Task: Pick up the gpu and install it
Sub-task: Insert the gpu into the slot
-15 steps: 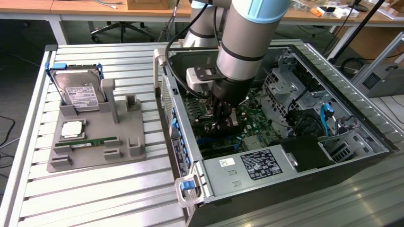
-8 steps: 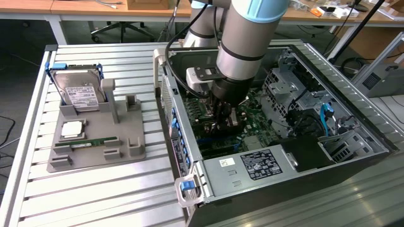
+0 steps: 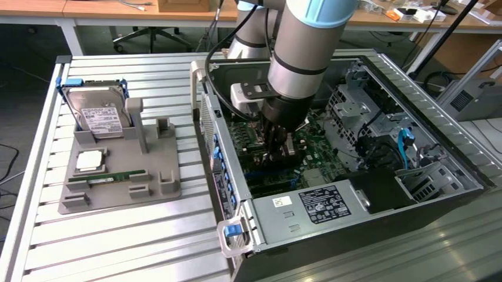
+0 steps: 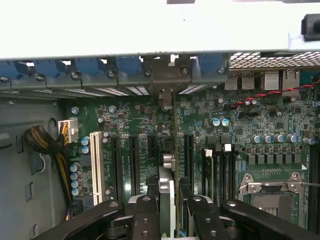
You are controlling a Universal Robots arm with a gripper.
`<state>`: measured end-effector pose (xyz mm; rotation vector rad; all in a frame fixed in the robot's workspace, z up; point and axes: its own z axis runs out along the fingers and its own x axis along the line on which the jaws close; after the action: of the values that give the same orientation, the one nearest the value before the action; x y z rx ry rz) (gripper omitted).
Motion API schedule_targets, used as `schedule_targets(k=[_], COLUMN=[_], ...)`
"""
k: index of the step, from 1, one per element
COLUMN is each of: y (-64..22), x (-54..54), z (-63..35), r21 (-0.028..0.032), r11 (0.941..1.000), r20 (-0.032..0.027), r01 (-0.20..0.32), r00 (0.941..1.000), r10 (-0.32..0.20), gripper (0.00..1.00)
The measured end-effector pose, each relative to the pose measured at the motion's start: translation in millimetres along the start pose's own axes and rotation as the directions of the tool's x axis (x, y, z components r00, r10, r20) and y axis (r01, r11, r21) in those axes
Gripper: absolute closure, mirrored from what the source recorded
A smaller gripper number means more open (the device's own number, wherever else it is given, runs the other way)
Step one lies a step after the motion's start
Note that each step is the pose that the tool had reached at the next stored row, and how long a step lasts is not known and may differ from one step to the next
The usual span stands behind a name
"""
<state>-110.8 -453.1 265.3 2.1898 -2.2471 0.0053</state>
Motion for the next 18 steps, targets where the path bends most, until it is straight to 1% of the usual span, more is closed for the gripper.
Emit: schedule_targets(k=[5,8,13,16,18], y=[0.0,-0.1,0.0,0.0,0.0], x=[0.5,0.6,0.5,0.6,0.6], z=[0.0,-0.5,-1.3,-1.6,-1.6], r21=[0.0001,0.0,0.0005,0.0005,0.0006], r11=[1.0,1.0,1.0,1.0,1.0], r20=[0.0,-0.003,-0.0126,-0.0195,-0.0223], r01=[0.0,0.0,0.0,0.0,0.0], r00=[1.0,1.0,0.9999,0.9998,0.9998], r10=[0.0,0.0,0.0,0.0,0.0], gripper=[0.73,0.73,0.73,0.73,0.73])
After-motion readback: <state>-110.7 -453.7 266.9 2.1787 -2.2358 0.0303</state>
